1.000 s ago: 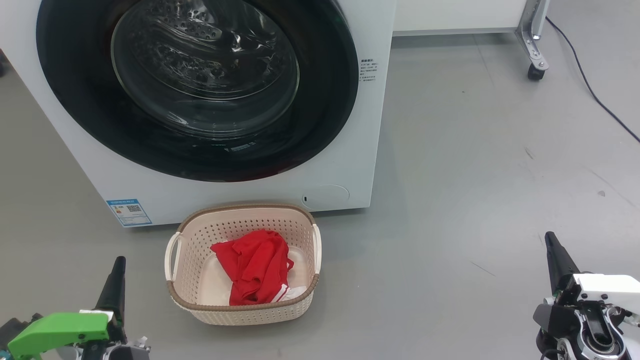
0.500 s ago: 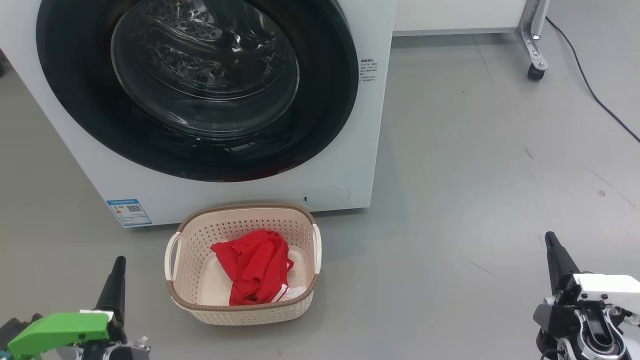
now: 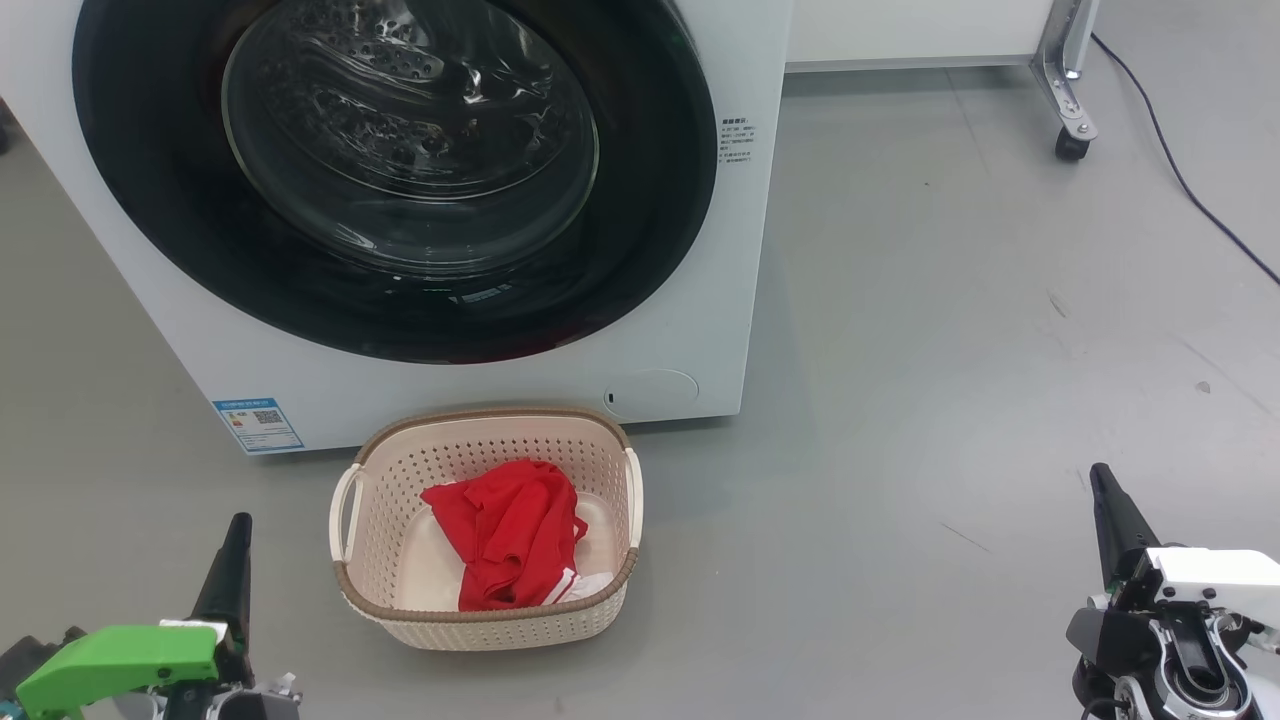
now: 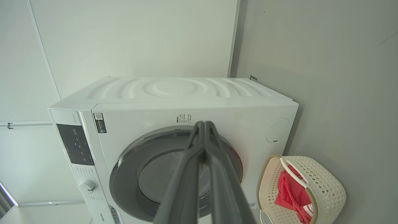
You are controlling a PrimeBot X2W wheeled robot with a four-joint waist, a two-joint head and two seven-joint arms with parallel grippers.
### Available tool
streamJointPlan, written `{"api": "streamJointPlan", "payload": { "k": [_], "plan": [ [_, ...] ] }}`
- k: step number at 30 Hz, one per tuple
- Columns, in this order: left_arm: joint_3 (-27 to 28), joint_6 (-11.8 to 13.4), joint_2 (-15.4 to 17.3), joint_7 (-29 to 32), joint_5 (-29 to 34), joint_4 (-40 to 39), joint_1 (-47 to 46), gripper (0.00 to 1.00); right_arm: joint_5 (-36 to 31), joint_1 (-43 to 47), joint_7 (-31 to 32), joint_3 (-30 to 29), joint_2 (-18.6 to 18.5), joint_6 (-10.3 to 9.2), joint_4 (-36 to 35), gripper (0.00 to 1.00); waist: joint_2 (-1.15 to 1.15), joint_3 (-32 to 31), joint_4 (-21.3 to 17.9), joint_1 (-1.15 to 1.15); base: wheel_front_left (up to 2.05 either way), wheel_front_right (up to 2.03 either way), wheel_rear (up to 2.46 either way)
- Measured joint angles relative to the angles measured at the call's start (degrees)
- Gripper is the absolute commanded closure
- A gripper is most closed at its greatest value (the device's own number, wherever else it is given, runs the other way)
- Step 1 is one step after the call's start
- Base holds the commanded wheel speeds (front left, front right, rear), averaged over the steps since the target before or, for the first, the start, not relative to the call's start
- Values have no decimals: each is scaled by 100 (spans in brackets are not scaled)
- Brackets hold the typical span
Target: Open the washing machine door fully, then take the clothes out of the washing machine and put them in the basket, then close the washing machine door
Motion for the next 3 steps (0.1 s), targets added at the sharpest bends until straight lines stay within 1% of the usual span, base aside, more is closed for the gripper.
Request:
{"api": "streamJointPlan", "payload": {
  "k": [3],
  "plan": [
    [1,0,0,5,0,0,0,100,0,0,0,-1,1,0,0,100,0,0,0,0,0,0,0]
  ]
}}
